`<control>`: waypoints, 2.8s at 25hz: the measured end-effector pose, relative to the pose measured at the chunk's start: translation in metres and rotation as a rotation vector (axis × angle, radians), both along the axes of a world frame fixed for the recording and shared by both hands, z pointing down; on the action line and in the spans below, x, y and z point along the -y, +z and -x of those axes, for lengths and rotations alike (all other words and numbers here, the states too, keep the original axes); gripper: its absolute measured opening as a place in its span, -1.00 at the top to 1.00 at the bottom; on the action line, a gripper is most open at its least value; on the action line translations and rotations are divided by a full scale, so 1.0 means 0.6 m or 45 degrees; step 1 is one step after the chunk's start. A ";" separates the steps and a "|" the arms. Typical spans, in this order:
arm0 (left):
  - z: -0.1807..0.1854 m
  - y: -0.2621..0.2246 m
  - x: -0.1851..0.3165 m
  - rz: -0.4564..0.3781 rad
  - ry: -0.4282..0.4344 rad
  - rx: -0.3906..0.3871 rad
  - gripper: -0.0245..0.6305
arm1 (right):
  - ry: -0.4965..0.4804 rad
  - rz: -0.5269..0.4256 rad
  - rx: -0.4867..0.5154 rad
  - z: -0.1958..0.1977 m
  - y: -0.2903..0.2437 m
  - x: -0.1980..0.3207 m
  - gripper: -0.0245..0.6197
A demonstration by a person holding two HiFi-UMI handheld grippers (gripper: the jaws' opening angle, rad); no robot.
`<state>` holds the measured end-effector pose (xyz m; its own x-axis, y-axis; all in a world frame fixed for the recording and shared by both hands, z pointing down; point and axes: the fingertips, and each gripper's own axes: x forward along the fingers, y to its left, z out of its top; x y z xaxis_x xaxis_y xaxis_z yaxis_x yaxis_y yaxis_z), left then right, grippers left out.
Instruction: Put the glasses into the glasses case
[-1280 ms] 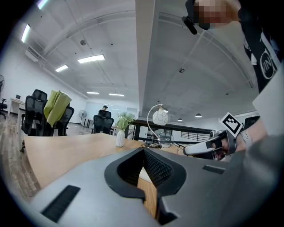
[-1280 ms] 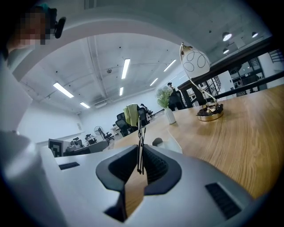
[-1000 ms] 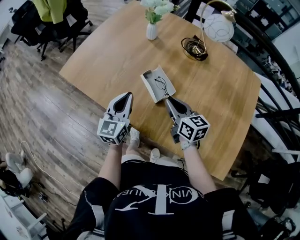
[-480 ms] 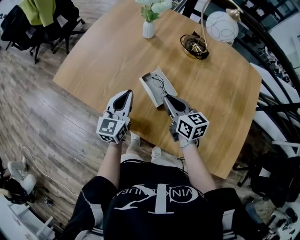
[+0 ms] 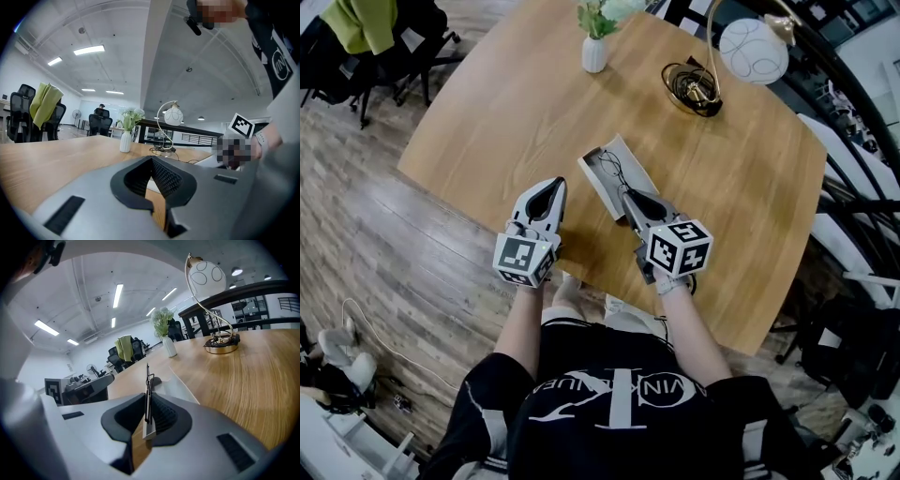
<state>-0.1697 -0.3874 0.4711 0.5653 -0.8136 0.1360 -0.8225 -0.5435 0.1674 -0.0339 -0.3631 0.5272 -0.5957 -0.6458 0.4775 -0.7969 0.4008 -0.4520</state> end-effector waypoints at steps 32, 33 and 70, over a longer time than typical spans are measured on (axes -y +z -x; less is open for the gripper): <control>0.013 0.019 0.025 0.008 0.018 -0.005 0.88 | -0.071 0.214 -0.137 0.032 0.064 0.020 0.76; 0.013 0.018 0.026 0.019 0.011 -0.010 0.88 | -0.074 0.217 -0.139 0.031 0.065 0.021 0.77; 0.044 0.020 0.015 0.030 -0.030 -0.023 0.88 | -0.121 0.111 -0.148 0.052 0.050 0.016 0.23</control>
<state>-0.1963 -0.3965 0.4832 0.5486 -0.8234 0.1453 -0.8317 -0.5197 0.1952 -0.0650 -0.3725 0.5575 -0.5896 -0.5425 0.5984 -0.8062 0.4400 -0.3954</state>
